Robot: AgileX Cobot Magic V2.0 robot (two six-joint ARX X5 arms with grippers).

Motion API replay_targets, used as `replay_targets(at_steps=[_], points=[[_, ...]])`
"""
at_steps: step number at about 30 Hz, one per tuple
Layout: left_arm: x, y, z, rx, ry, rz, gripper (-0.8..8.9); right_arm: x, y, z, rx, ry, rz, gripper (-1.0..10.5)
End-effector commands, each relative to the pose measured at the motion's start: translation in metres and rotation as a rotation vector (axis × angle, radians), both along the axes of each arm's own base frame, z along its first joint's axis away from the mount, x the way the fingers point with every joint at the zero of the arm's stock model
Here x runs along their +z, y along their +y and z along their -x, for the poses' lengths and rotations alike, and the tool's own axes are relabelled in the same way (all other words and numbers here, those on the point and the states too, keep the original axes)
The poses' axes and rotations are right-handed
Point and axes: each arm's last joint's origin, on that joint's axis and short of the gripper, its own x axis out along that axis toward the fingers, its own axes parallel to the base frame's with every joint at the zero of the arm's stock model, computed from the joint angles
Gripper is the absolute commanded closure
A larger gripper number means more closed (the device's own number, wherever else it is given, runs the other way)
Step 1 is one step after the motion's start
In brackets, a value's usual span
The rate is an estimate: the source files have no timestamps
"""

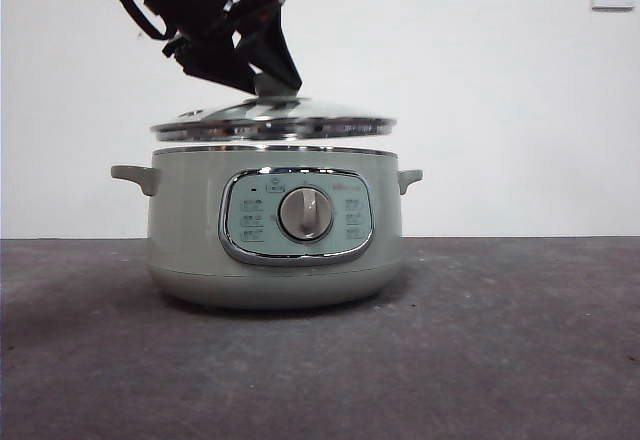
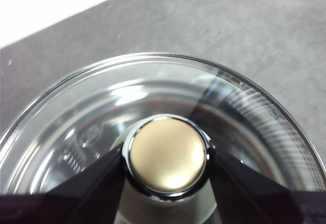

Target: Pick up the egg,open the lid,put the egg in the pot,close the lid

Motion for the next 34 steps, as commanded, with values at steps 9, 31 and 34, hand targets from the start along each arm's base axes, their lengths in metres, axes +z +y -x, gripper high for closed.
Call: replay_targets(at_steps=[9, 31, 34], points=[[-0.002, -0.004, -0.011, 0.000, -0.052, 0.030, 8.20, -0.030, 0.013, -0.018, -0.001, 0.137, 0.084, 5.1], [-0.024, -0.005, -0.011, -0.029, 0.091, -0.023, 8.21, -0.032, 0.014, -0.019, -0.004, 0.142, 0.092, 5.1], [-0.026, -0.005, -0.010, -0.034, 0.108, -0.038, 8.21, -0.032, 0.014, -0.019, -0.004, 0.142, 0.092, 5.1]])
